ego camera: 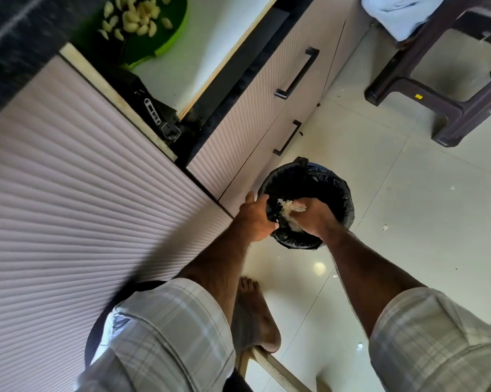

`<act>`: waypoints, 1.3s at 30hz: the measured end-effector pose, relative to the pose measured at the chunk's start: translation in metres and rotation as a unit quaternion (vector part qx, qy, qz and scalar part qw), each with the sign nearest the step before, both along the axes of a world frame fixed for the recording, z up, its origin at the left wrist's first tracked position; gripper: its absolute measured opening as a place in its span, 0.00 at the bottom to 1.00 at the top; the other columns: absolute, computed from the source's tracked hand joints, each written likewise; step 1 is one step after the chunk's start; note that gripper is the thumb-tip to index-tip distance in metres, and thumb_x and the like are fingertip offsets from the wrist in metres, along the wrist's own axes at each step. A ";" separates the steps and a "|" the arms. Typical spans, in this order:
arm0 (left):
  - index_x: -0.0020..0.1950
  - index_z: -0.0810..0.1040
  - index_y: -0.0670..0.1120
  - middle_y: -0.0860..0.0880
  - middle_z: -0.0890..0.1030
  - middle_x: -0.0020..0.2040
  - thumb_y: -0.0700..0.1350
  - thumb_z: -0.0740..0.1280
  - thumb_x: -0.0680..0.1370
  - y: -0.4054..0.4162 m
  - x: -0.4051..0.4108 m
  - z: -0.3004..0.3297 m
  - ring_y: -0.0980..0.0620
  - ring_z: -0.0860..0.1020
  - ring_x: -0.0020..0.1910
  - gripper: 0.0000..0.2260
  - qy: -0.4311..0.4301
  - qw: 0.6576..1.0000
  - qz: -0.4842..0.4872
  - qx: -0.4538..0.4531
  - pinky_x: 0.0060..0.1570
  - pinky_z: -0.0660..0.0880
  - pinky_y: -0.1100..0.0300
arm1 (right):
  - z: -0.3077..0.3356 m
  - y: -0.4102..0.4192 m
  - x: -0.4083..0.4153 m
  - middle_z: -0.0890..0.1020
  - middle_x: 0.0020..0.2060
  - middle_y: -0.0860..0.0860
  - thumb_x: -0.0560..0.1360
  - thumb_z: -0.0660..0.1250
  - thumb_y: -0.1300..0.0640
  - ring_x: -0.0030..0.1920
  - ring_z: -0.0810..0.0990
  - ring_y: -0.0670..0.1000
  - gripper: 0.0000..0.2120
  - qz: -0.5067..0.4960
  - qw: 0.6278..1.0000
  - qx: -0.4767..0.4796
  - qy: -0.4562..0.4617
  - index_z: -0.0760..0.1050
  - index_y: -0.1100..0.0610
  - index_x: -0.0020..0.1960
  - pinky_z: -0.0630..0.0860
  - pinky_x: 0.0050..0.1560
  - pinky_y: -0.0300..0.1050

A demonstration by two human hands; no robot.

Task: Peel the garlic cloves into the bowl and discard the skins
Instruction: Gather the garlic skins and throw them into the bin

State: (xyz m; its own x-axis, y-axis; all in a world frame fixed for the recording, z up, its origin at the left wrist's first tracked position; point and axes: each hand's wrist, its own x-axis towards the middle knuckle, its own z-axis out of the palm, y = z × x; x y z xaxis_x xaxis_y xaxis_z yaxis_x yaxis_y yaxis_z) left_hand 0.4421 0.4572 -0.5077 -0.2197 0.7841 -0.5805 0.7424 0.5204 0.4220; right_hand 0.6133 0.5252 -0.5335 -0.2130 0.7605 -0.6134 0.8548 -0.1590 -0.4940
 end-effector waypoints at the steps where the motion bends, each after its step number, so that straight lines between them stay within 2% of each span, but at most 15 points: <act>1: 0.82 0.65 0.50 0.42 0.60 0.82 0.53 0.78 0.76 0.000 -0.004 0.006 0.37 0.69 0.77 0.39 -0.005 1.000 0.002 0.003 0.75 0.71 0.44 | 0.003 -0.002 0.001 0.87 0.48 0.54 0.79 0.70 0.42 0.50 0.85 0.58 0.16 -0.023 1.000 0.021 0.005 0.85 0.54 0.55 0.82 0.57 0.52; 3: 0.77 0.73 0.47 0.43 0.69 0.75 0.54 0.77 0.77 -0.003 -0.009 0.028 0.40 0.74 0.71 0.31 -0.007 1.000 0.022 0.020 0.72 0.74 0.47 | 0.010 -0.008 0.005 0.85 0.34 0.52 0.77 0.68 0.37 0.37 0.83 0.55 0.23 -0.074 0.995 0.058 0.012 0.83 0.58 0.42 0.82 0.48 0.50; 4: 0.74 0.75 0.46 0.43 0.72 0.72 0.54 0.76 0.78 -0.006 -0.011 0.042 0.41 0.76 0.69 0.28 -0.006 0.999 0.024 0.033 0.70 0.75 0.48 | 0.018 -0.010 0.007 0.84 0.34 0.52 0.72 0.69 0.37 0.36 0.83 0.55 0.24 -0.092 0.993 0.071 0.010 0.81 0.60 0.45 0.82 0.47 0.49; 6: 0.72 0.78 0.47 0.44 0.75 0.69 0.55 0.75 0.79 -0.012 -0.014 0.067 0.43 0.77 0.66 0.24 -0.003 0.999 0.015 0.046 0.67 0.77 0.49 | 0.033 -0.011 0.007 0.82 0.54 0.54 0.64 0.74 0.42 0.48 0.83 0.59 0.30 -0.090 0.995 0.051 0.004 0.76 0.55 0.61 0.82 0.57 0.56; 7: 0.71 0.79 0.47 0.45 0.76 0.68 0.55 0.75 0.79 -0.018 -0.015 0.081 0.44 0.78 0.64 0.23 0.003 0.999 0.010 0.052 0.65 0.79 0.49 | 0.050 -0.015 0.006 0.74 0.66 0.55 0.64 0.77 0.49 0.56 0.80 0.61 0.34 -0.069 0.997 0.037 0.002 0.71 0.51 0.68 0.81 0.61 0.59; 9: 0.68 0.80 0.47 0.46 0.80 0.63 0.54 0.74 0.80 -0.029 -0.017 0.107 0.46 0.82 0.57 0.19 0.009 0.997 0.014 0.071 0.57 0.83 0.48 | 0.079 -0.023 0.002 0.65 0.73 0.56 0.63 0.77 0.58 0.64 0.76 0.63 0.43 -0.067 0.997 0.040 0.030 0.64 0.46 0.74 0.78 0.65 0.60; 11: 0.64 0.81 0.48 0.47 0.82 0.59 0.51 0.73 0.81 -0.038 -0.015 0.133 0.48 0.82 0.51 0.13 0.014 0.994 0.021 0.106 0.47 0.83 0.53 | 0.105 -0.031 0.003 0.77 0.67 0.53 0.65 0.78 0.57 0.63 0.79 0.58 0.38 -0.092 0.988 0.086 0.087 0.71 0.48 0.72 0.78 0.63 0.53; 14: 0.62 0.78 0.50 0.47 0.83 0.57 0.50 0.67 0.83 -0.062 -0.011 0.182 0.49 0.81 0.49 0.09 0.095 0.976 -0.020 0.197 0.45 0.81 0.54 | 0.145 -0.058 0.000 0.87 0.50 0.49 0.72 0.78 0.56 0.51 0.86 0.50 0.12 -0.097 0.964 0.203 0.145 0.84 0.54 0.55 0.79 0.55 0.41; 17: 0.68 0.75 0.49 0.46 0.82 0.58 0.47 0.62 0.84 -0.086 -0.007 0.229 0.46 0.81 0.53 0.13 0.233 0.921 -0.102 0.295 0.50 0.84 0.47 | 0.192 -0.079 -0.012 0.88 0.47 0.50 0.74 0.76 0.60 0.44 0.85 0.46 0.07 -0.076 0.927 0.314 0.187 0.85 0.57 0.53 0.81 0.47 0.34; 20: 0.67 0.77 0.45 0.44 0.82 0.58 0.45 0.61 0.82 -0.114 -0.011 0.267 0.43 0.79 0.58 0.14 0.339 0.839 -0.171 0.389 0.52 0.83 0.45 | 0.240 -0.096 -0.029 0.87 0.49 0.50 0.74 0.75 0.60 0.47 0.85 0.47 0.08 -0.040 0.880 0.427 0.204 0.84 0.56 0.54 0.85 0.49 0.43; 27: 0.58 0.81 0.39 0.37 0.81 0.56 0.42 0.66 0.77 -0.171 -0.040 0.355 0.35 0.76 0.51 0.12 0.437 0.683 -0.202 0.549 0.48 0.71 0.43 | 0.343 -0.129 -0.066 0.82 0.50 0.52 0.74 0.67 0.58 0.51 0.81 0.56 0.09 -0.008 0.742 0.616 0.265 0.82 0.54 0.53 0.79 0.53 0.51; 29: 0.57 0.80 0.39 0.37 0.81 0.59 0.42 0.65 0.77 -0.192 -0.043 0.379 0.35 0.76 0.51 0.12 0.478 0.664 -0.180 0.547 0.46 0.68 0.43 | 0.365 -0.142 -0.077 0.81 0.53 0.53 0.74 0.67 0.58 0.54 0.81 0.58 0.11 0.001 0.714 0.638 0.289 0.82 0.55 0.55 0.79 0.55 0.53; 34: 0.58 0.78 0.44 0.40 0.77 0.64 0.46 0.61 0.78 -0.241 -0.065 0.427 0.36 0.73 0.59 0.13 0.546 0.726 0.049 0.416 0.55 0.67 0.42 | 0.405 -0.165 -0.111 0.79 0.60 0.51 0.78 0.66 0.53 0.61 0.77 0.56 0.12 0.056 0.692 0.664 0.279 0.82 0.55 0.59 0.76 0.61 0.54; 37: 0.60 0.81 0.45 0.42 0.78 0.63 0.51 0.61 0.79 -0.273 -0.099 0.449 0.37 0.72 0.64 0.16 0.525 0.770 0.121 0.341 0.60 0.68 0.41 | 0.427 -0.169 -0.148 0.79 0.69 0.55 0.81 0.60 0.44 0.68 0.77 0.59 0.24 0.166 0.749 0.598 0.231 0.80 0.58 0.68 0.72 0.70 0.57; 39: 0.65 0.80 0.45 0.42 0.78 0.65 0.53 0.61 0.80 -0.302 -0.128 0.462 0.36 0.72 0.67 0.19 0.515 0.780 0.165 0.315 0.62 0.69 0.41 | 0.446 -0.177 -0.177 0.71 0.77 0.60 0.83 0.57 0.38 0.78 0.67 0.61 0.32 0.246 0.811 0.511 0.143 0.70 0.60 0.77 0.62 0.79 0.60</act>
